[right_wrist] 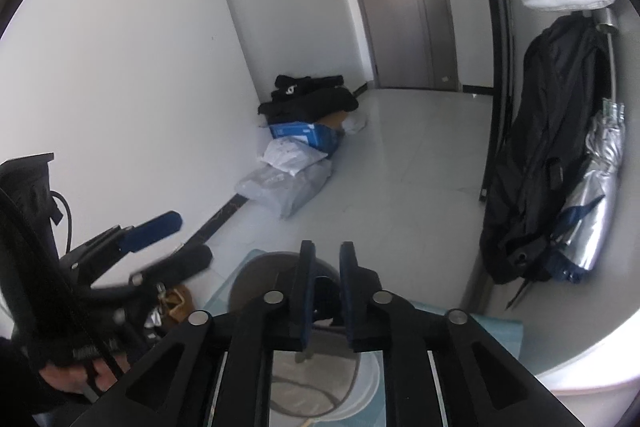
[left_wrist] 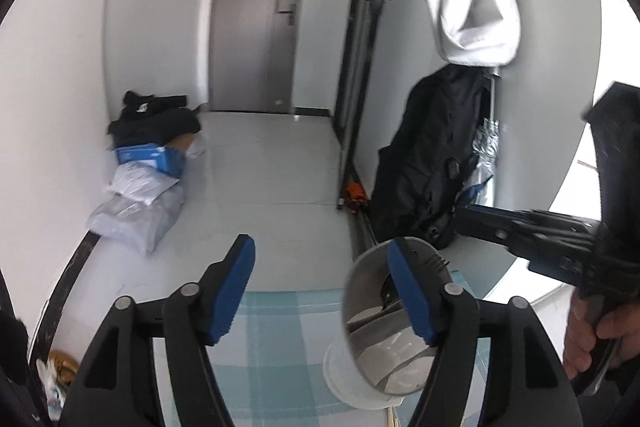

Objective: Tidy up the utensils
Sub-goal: 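Open both tools and withdraw them from the utensil holder, then lower the right tool onto a wooden chopstick and close it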

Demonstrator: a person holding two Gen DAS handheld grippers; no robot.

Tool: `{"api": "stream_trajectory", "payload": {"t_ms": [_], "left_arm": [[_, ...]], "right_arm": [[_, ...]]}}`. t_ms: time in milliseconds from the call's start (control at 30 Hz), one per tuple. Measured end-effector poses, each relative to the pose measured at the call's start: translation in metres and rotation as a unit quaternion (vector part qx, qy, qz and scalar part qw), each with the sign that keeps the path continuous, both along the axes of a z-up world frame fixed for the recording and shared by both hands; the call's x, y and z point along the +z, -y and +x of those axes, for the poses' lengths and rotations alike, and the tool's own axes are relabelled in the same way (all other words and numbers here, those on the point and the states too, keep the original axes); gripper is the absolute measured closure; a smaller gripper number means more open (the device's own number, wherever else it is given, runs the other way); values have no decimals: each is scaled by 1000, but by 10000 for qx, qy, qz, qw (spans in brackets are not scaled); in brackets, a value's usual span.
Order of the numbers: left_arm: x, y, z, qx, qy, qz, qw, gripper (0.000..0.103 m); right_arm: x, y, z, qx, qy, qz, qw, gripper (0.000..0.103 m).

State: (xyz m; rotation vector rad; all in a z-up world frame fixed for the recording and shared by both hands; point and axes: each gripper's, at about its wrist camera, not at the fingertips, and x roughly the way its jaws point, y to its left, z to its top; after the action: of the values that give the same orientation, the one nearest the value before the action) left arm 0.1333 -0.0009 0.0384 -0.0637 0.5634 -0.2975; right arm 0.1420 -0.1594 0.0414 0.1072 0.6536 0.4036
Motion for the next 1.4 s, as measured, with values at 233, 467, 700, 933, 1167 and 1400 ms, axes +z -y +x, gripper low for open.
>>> {"api": "stream_trajectory", "payload": {"t_ms": [233, 467, 700, 933, 1167, 1400], "left_arm": [[9, -5, -23, 573, 31, 84, 9983, 12], [15, -7, -53, 813, 162, -36, 9965, 1], [13, 1, -82, 881, 242, 133, 9957, 1], [-5, -2, -106, 933, 102, 38, 9956, 1], [-39, -11, -118, 1047, -293, -73, 9940, 1], [-80, -23, -126, 1104, -962, -228, 9890, 1]], "right_arm": [[15, 10, -41, -248, 200, 135, 9994, 60], [19, 10, -85, -534, 401, 267, 9974, 37], [9, 3, -128, -549, 535, 230, 9968, 27], [-14, 3, -162, -705, 573, 175, 9957, 20], [-52, 0, -179, -776, 242, -2, 9967, 19], [-83, -8, -187, -719, -221, -237, 9969, 19]]}}
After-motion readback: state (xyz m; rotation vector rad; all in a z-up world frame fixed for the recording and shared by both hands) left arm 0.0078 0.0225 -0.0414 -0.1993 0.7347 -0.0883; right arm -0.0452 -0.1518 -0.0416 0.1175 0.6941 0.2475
